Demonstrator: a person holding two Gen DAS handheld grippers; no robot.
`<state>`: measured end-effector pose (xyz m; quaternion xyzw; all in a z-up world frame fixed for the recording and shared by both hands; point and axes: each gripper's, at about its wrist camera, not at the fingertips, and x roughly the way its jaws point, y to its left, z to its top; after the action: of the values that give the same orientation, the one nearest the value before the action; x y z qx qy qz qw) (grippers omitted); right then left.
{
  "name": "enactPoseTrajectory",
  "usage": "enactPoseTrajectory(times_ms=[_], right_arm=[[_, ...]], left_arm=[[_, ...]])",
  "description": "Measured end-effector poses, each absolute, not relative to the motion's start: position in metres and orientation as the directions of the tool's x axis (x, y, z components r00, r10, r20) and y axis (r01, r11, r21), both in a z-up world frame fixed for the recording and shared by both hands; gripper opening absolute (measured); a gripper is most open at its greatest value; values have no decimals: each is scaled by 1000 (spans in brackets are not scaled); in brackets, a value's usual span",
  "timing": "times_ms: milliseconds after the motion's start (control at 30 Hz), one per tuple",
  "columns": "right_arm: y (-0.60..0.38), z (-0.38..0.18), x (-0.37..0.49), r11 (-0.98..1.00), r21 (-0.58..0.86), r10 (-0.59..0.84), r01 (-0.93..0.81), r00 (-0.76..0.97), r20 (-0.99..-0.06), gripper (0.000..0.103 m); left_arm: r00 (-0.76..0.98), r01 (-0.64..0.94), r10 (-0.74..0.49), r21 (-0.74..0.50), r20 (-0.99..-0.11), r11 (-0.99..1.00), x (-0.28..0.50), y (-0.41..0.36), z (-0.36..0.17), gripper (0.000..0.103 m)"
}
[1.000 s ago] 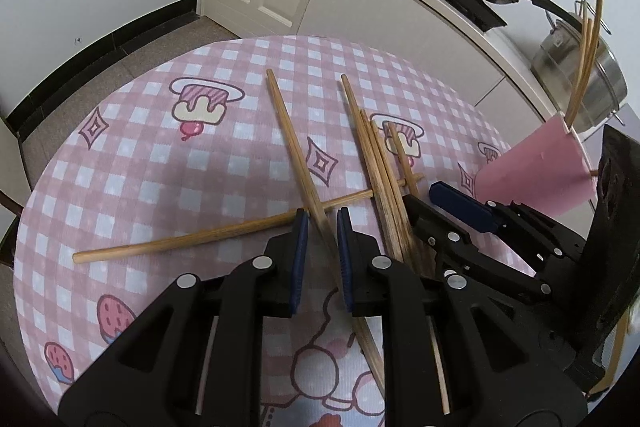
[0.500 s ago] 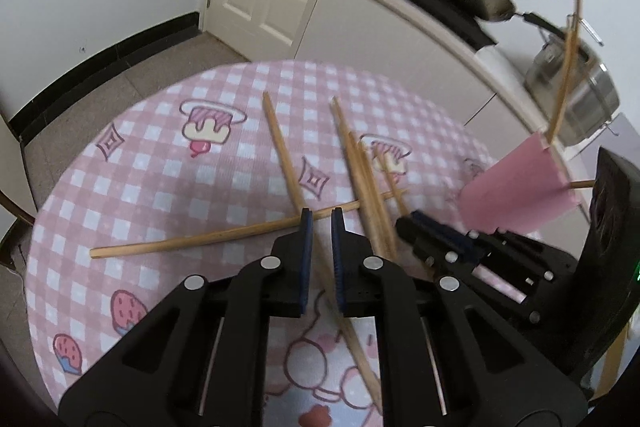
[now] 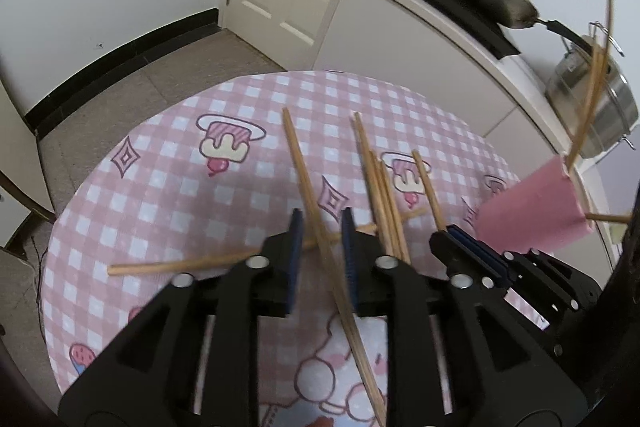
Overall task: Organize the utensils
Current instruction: 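Grasp a chopstick with the left tool while the right tool grasps another, then lift both held chopsticks and carry them over the pink cup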
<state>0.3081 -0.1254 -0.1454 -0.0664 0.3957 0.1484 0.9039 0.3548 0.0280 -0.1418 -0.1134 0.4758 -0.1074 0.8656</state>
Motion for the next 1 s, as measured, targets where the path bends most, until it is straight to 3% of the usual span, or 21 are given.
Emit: enactPoseTrajectory(times_ms=[333, 367, 467, 1000], right_arm=[[-125, -152, 321, 948, -4, 212, -317, 644, -735, 5], [-125, -152, 321, 948, -4, 213, -317, 645, -734, 5], [-126, -151, 322, 949, 1, 217, -316, 648, -731, 5], [-121, -102, 264, 917, 40, 330, -396, 700, -633, 5]], left_arm=[[487, 80, -255, -248, -835, 965, 380, 14, -159, 25], [490, 78, -246, -239, -836, 968, 381, 14, -160, 14], [501, 77, -231, -222, -834, 972, 378, 15, -161, 9], [686, 144, -320, -309, -654, 940, 287, 46, -77, 7]])
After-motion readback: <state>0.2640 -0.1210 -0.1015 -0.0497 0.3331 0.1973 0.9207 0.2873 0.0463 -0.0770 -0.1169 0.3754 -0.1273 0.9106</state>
